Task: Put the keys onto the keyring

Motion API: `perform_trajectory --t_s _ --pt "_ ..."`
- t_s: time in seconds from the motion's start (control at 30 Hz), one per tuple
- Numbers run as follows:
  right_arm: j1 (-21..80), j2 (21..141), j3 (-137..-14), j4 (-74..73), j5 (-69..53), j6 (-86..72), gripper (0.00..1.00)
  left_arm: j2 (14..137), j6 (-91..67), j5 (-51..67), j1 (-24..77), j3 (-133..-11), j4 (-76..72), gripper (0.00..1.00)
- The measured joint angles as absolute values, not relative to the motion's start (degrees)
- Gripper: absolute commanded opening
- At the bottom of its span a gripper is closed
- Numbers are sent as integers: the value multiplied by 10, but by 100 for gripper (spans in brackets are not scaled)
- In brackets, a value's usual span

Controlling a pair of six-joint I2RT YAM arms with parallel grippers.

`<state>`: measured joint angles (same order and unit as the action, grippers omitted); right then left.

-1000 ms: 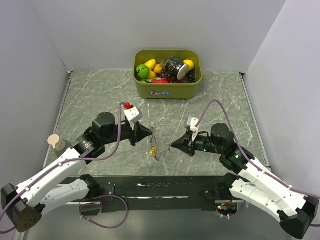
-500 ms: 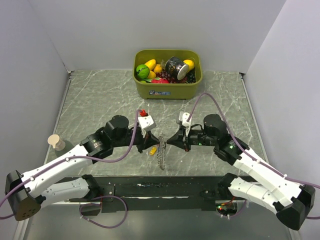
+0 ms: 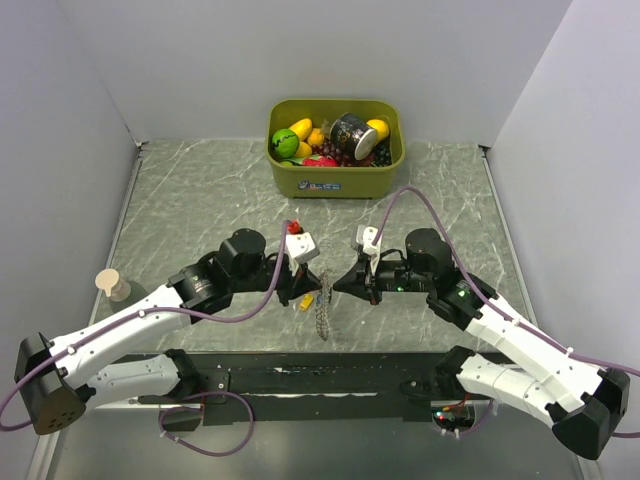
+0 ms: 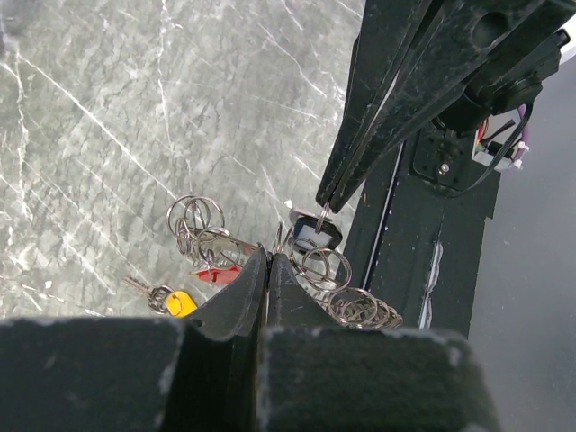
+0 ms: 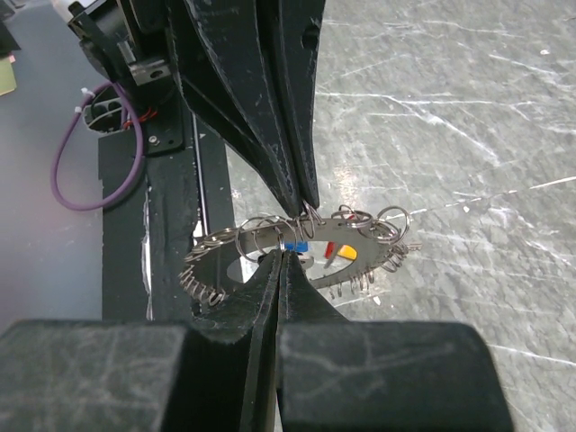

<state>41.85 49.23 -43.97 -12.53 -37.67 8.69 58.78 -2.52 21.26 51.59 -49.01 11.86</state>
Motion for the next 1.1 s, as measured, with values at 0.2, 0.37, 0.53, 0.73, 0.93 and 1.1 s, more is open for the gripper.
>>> perform_trajectory --t_s 0.2,0.37,0.53,0.73,0.93,1.1 --pt "418 493 -440 -124 -379 86 0 591 -23 211 519 -494 119 1" --pt "418 499 -440 -121 -380 86 0 596 -21 211 522 -502 119 1" --pt "418 501 -440 -116 -379 84 0 600 -21 211 525 -502 119 1" --pt "418 497 -440 -105 -366 81 0 605 -21 211 527 -502 119 1" --pt "418 498 -440 -103 -359 80 0 605 -21 211 529 -504 119 1" --pt "418 500 -439 -103 -355 80 0 605 -21 211 530 -504 119 1"
